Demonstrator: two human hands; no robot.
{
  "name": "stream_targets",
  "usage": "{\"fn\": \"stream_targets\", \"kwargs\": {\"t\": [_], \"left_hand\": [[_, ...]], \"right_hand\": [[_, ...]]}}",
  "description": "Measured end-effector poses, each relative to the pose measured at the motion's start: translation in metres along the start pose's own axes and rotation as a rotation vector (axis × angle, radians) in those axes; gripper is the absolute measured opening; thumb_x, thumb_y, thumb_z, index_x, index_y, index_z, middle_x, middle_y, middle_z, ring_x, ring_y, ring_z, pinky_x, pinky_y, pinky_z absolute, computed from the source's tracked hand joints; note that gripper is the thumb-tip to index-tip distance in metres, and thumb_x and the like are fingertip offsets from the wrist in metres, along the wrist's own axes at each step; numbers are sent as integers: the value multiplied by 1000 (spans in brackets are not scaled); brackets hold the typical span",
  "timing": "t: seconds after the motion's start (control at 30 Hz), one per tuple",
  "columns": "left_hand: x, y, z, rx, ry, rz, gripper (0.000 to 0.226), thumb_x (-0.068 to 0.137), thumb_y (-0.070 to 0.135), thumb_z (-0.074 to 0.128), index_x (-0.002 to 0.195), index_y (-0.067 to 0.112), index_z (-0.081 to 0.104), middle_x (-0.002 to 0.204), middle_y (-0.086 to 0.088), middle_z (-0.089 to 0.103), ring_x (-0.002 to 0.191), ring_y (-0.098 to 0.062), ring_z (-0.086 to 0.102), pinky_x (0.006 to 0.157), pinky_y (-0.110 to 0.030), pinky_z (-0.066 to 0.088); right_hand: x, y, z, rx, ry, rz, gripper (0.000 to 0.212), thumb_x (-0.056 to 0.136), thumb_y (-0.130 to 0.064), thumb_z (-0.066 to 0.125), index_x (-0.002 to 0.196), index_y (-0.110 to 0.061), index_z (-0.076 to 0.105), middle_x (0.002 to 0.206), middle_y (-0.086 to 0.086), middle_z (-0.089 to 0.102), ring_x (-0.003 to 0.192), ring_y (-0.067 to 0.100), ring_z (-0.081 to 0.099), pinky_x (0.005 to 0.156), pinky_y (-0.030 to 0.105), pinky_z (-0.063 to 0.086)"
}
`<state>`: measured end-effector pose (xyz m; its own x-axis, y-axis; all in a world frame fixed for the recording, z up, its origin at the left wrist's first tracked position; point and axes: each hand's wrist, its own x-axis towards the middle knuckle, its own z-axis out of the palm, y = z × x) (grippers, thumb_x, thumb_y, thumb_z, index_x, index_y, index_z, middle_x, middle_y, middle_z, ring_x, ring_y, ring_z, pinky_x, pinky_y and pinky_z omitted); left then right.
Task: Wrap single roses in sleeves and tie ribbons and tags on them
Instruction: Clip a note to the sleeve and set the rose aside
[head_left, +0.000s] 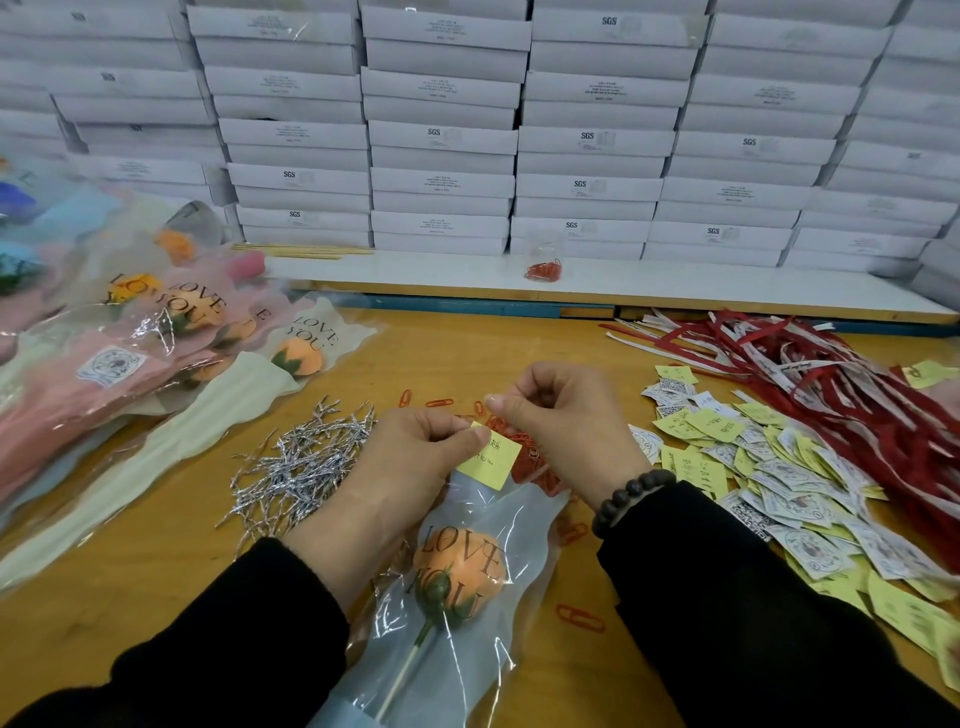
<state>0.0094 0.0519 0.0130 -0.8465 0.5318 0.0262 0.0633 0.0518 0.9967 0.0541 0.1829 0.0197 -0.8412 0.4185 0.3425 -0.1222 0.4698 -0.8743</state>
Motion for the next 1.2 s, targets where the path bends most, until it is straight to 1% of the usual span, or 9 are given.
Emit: {"fn": "stream_targets", "kwargs": {"t": [0.1, 0.2, 0.33, 0.43, 0.7, 0.8, 0.93, 1.03, 1.2], "left_hand": [[-1, 1, 0, 24, 14, 10, 15, 86, 6, 61, 76, -3, 68, 40, 8, 53, 29, 1, 39, 34, -8, 29], [-1, 2, 0, 69, 29, 25, 17, 85, 11, 65, 73, 2, 72, 50, -5, 52, 34, -5, 34, 36, -12, 27], [-3, 2, 0, 54, 17, 35, 14, 86, 7, 61, 76, 1, 70, 34, 11, 43, 26, 1, 32, 32, -8, 26], [-4, 3, 1, 39, 21, 43, 14, 86, 6, 61, 79, 0, 70, 32, 11, 42, 25, 0, 31, 31, -8, 24], [-5, 3, 2, -38, 28, 24, 15, 87, 3, 58, 86, -9, 67, 31, 10, 46, 23, 2, 35, 30, -6, 26], [-4, 3, 1, -64, 30, -1, 16, 87, 5, 59, 84, -8, 68, 33, 8, 47, 24, 1, 34, 30, -7, 25], [0, 0, -2, -86, 74, -18, 16, 86, 8, 62, 73, 3, 70, 39, 4, 53, 28, -3, 38, 33, -10, 27], [2, -1, -4, -109, 93, -25, 18, 84, 10, 63, 69, 6, 72, 51, -1, 63, 37, -5, 50, 38, -11, 34], [4, -4, -5, -98, 112, -44, 18, 84, 14, 65, 68, 8, 73, 56, -7, 62, 41, -12, 48, 38, -15, 34]], "right_hand": [[0, 1, 1, 3, -19, -10, 24, 79, -21, 73, 60, -18, 57, 58, 0, 62, 58, 19, 62, 56, 33, 54], [-1, 1, 1, 0, -32, -19, 31, 78, -21, 73, 54, -23, 54, 49, -9, 56, 49, 3, 52, 49, 16, 44], [-2, 1, 1, 16, -33, -7, 26, 78, -21, 73, 58, -17, 57, 55, -1, 59, 55, 12, 55, 51, 24, 46], [-2, 1, 2, 64, -28, 14, 27, 77, -21, 74, 58, -14, 57, 56, 4, 59, 56, 19, 57, 51, 31, 49], [-4, 5, 7, 28, -27, 7, 30, 76, -21, 75, 54, -16, 55, 50, -6, 50, 45, 3, 43, 47, 19, 37], [-3, 2, 3, 4, -44, 8, 25, 82, -27, 69, 63, -12, 64, 54, -2, 56, 44, 2, 49, 44, 15, 39], [-3, 0, -3, 0, -115, 29, 13, 85, -26, 65, 73, -21, 67, 63, -6, 63, 51, -2, 58, 46, 8, 42], [-4, 2, -4, 15, -135, 40, 7, 82, -16, 69, 78, -22, 67, 66, -6, 64, 56, 2, 61, 53, 15, 51], [-7, 3, -1, 7, -130, 14, 10, 81, -11, 70, 86, -19, 69, 75, 7, 67, 59, 10, 62, 61, 26, 56]]}}
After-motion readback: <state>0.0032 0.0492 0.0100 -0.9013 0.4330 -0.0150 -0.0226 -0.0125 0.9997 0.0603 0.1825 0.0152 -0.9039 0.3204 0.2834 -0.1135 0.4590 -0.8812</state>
